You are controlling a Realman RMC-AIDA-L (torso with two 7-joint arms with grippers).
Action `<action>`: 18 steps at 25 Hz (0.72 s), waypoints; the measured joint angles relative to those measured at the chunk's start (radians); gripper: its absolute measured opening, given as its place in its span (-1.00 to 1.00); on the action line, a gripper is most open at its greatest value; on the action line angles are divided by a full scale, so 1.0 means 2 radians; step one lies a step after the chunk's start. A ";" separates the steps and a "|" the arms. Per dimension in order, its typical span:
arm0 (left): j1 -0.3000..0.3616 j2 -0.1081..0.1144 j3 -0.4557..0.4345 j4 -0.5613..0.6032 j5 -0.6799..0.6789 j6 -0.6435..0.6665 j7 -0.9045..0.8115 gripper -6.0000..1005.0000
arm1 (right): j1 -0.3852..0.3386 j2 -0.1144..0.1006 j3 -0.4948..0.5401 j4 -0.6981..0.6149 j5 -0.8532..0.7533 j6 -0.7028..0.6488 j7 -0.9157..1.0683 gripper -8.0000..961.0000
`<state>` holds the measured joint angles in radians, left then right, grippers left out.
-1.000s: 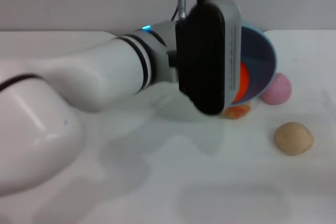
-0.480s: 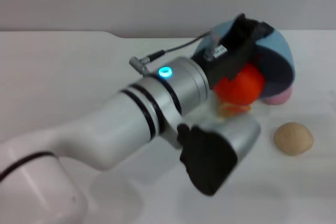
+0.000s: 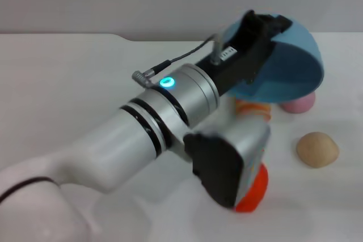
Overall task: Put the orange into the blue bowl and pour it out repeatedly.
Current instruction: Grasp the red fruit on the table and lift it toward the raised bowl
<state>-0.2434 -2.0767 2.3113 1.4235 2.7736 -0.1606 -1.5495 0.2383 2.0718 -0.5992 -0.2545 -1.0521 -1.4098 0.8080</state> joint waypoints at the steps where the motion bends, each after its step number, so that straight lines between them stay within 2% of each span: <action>1: -0.001 0.000 -0.005 0.004 -0.027 0.010 -0.010 -0.99 | 0.001 0.000 0.010 0.004 0.000 0.002 0.003 0.44; 2: -0.003 0.000 -0.015 0.009 -0.065 0.027 -0.022 -0.99 | 0.001 0.000 0.010 0.004 0.000 0.002 0.003 0.44; 6: -0.009 0.001 -0.055 0.010 -0.145 0.065 -0.051 -0.99 | 0.002 0.000 0.013 0.005 0.000 0.004 0.017 0.44; 9: -0.024 0.003 -0.091 -0.001 -0.203 0.105 -0.113 -0.99 | 0.003 -0.001 0.014 0.005 0.000 0.006 0.032 0.44; 11: -0.036 0.004 -0.118 -0.010 -0.226 0.143 -0.158 -0.99 | 0.005 -0.001 0.012 0.004 -0.001 0.006 0.037 0.44; 12: -0.047 0.005 -0.146 -0.015 -0.234 0.181 -0.206 -0.99 | 0.008 -0.002 0.008 0.002 -0.003 0.006 0.049 0.44; 13: -0.047 0.005 -0.146 -0.015 -0.234 0.181 -0.206 -0.99 | 0.010 -0.002 0.007 0.001 -0.005 0.007 0.057 0.44; 18: -0.086 0.006 -0.212 -0.043 -0.260 0.293 -0.346 -0.99 | 0.016 -0.004 0.006 -0.005 -0.014 0.010 0.085 0.44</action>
<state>-0.4151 -2.0639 1.8879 1.3371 2.2529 0.4244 -2.2418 0.2705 2.0643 -0.5882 -0.2645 -1.0793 -1.3897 0.9781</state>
